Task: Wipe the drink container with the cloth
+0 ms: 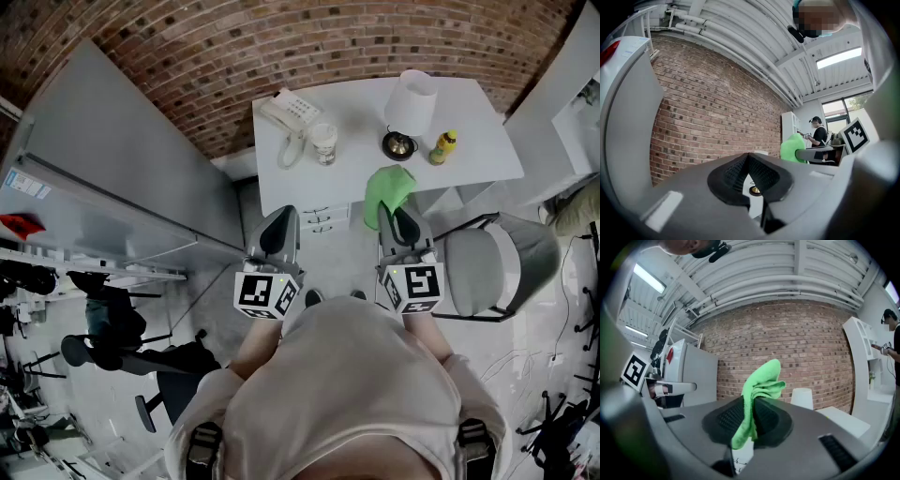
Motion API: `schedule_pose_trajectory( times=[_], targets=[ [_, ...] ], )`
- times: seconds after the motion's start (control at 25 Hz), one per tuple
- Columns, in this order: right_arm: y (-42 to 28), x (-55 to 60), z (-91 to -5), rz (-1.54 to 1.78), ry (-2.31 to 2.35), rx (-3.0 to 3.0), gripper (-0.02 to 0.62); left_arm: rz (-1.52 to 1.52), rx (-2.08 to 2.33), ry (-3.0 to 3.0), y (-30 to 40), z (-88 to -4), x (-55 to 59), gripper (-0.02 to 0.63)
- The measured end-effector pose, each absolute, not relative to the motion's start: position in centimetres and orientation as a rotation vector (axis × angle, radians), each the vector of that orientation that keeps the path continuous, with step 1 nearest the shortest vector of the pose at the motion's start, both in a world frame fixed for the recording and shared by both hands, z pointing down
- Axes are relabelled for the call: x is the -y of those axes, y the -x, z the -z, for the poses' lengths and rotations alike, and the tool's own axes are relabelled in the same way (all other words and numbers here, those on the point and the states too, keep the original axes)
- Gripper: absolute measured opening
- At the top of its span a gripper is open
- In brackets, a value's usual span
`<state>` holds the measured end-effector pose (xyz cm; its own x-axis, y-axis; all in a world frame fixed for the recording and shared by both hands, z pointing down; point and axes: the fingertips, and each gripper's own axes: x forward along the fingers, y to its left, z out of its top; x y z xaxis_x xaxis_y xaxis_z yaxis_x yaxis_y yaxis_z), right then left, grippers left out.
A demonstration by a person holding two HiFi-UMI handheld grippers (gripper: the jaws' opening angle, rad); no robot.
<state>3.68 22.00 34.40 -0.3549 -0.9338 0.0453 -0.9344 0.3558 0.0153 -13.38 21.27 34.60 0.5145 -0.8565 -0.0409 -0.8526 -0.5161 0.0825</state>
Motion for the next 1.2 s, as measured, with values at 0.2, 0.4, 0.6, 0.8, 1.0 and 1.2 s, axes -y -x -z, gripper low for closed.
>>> schedule_pose_trajectory(
  times=[0.2,0.4,0.6,0.8,1.0,1.2],
  targets=[
    [-4.3,-22.1,-34.7,-0.028,-1.74,2.558,0.043,0.088,1.548,-2.667,13.1,-35.2,-21.4,0.011],
    [-5.0,-22.0,-34.8,-0.003,-1.708,2.582,0.043,0.074,1.583,-2.651,12.4,-35.4,-21.3,0.011],
    [-6.1,-21.7,-34.9,0.017,-1.669,2.601,0.043,0.107,1.579,-2.684,10.9,-35.0,-21.5,0.011],
    [-7.0,-20.9,-35.6,0.015,-1.636,2.615,0.043,0.173,1.588,-2.741,9.4,-34.1,-21.7,0.011],
    [-7.2,-19.3,-36.4,-0.017,-1.628,2.614,0.043,0.14,1.571,-2.747,9.4,-34.7,-20.2,0.011],
    [-6.7,-16.7,-37.3,-0.029,-1.632,2.586,0.043,0.134,1.543,-2.739,10.1,-35.7,-17.0,0.011]
  ],
)
